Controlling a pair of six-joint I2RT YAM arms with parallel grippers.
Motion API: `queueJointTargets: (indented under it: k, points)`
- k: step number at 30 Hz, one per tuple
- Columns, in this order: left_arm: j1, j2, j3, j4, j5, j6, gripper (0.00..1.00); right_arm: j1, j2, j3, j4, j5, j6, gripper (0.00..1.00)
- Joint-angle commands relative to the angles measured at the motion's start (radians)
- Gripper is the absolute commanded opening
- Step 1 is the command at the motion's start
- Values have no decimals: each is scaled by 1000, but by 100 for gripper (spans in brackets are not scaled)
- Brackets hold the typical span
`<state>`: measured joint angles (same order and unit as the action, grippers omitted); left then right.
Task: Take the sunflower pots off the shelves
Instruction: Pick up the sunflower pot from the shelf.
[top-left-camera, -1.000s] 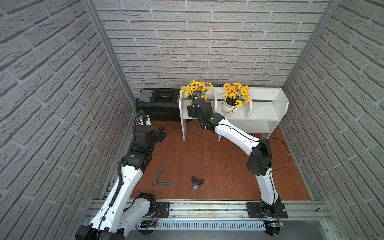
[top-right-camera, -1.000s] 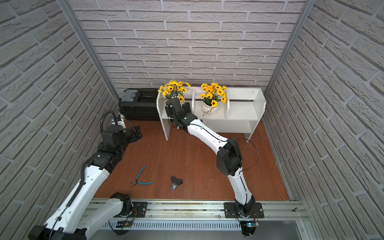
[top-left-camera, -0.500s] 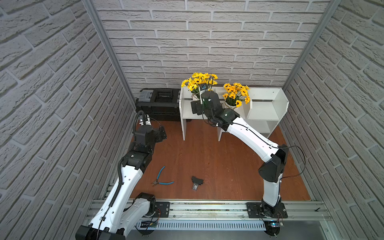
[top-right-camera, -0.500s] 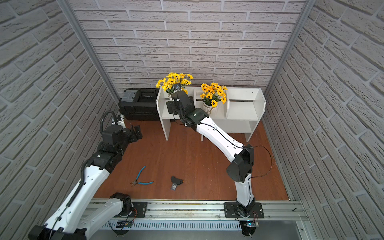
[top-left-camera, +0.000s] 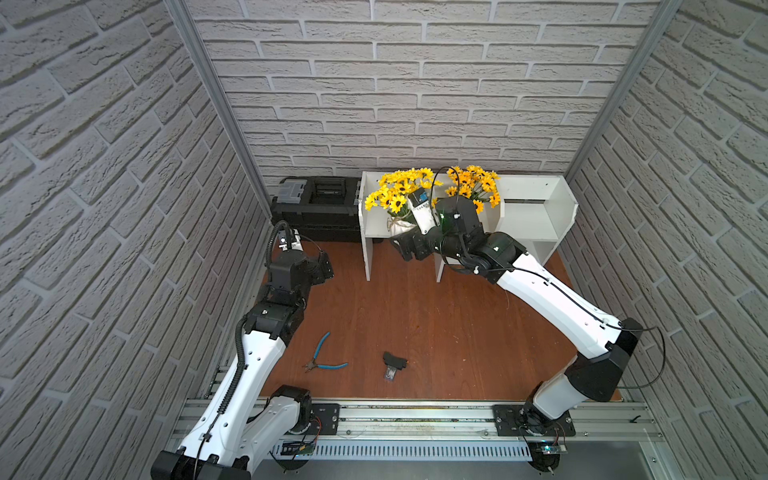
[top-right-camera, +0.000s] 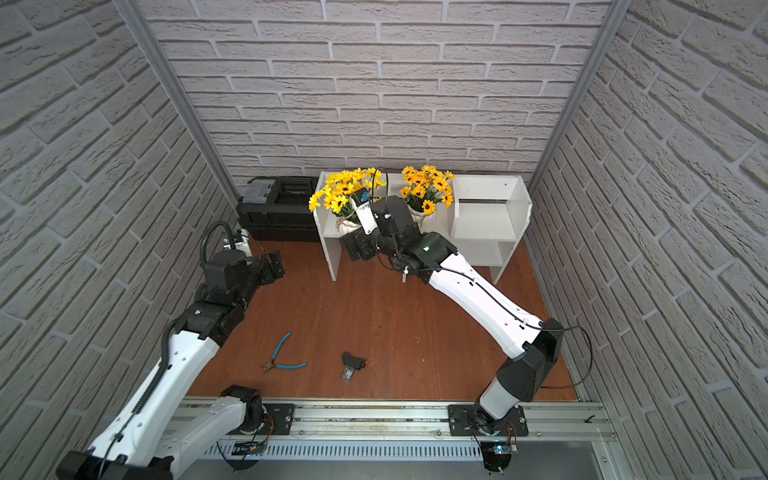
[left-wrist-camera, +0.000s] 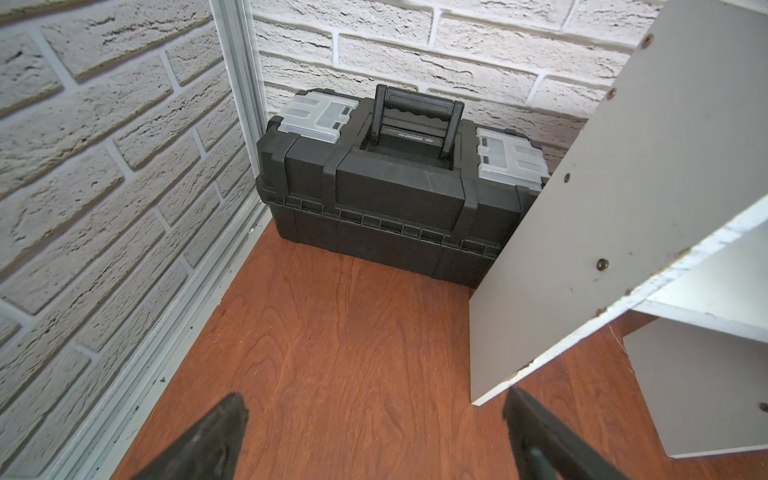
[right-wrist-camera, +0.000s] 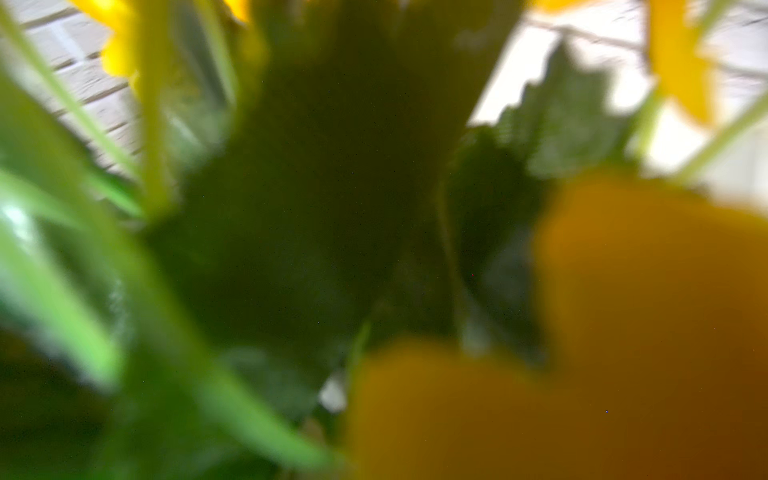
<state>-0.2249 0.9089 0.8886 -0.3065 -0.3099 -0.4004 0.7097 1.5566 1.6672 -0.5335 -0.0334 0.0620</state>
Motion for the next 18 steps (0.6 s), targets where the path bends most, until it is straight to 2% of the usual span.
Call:
queueJointTargets:
  k: [1,7,13,18]
  points:
    - [-5,-9,-13,46,-17,10,98,10,-76,-80,164,-168,-48,19]
    - [-5,-13,-11,44,-21,13,98,28,-123,-252,303,-219,-85,20]
    - [-5,-13,-13,48,-21,14,98,51,-118,-412,473,-152,-101,21]
    - [-5,-11,-13,52,-21,15,98,74,-51,-468,570,-106,-123,22]
